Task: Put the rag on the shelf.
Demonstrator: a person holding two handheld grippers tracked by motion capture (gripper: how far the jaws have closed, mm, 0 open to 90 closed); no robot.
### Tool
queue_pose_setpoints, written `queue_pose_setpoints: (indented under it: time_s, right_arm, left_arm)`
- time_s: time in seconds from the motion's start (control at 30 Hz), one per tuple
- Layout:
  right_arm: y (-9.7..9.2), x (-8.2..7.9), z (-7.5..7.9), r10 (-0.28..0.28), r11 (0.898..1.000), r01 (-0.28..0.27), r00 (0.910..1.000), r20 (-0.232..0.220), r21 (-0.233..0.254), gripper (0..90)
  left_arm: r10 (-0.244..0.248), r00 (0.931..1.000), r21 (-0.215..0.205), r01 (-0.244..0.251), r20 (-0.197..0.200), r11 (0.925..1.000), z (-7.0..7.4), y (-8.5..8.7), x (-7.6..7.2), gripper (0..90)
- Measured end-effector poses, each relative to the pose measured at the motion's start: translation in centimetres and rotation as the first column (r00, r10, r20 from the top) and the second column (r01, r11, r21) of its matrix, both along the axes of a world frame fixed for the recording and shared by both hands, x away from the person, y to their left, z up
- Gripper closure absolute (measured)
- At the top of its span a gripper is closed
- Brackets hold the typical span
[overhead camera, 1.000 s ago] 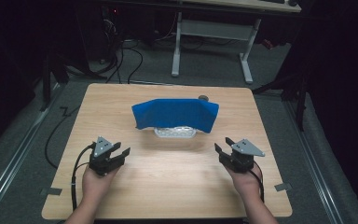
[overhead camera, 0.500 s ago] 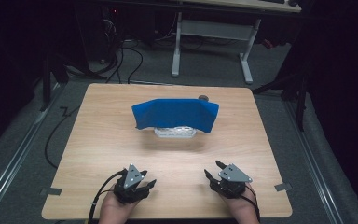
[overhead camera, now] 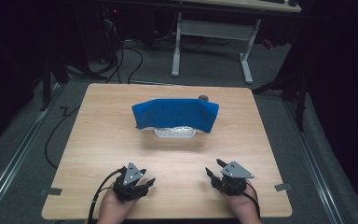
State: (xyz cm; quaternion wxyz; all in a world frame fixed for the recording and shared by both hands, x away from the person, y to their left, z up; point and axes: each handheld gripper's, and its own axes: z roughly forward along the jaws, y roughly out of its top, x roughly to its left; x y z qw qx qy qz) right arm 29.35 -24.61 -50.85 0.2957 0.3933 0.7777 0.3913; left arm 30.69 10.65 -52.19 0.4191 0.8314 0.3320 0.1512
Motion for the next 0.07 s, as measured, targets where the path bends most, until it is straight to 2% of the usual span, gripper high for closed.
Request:
queue_pose_setpoints:
  time_s: [0.07]
  right_arm:
    - [0.02, 0.01, -0.02, 0.001, 1.0, -0.001, 1.0, 0.0, 0.001, 45.4]
  left_arm:
    - [0.008, 1.0, -0.008, -0.008, -0.004, 0.9999, 0.02, 0.22, 0.14, 50.1]
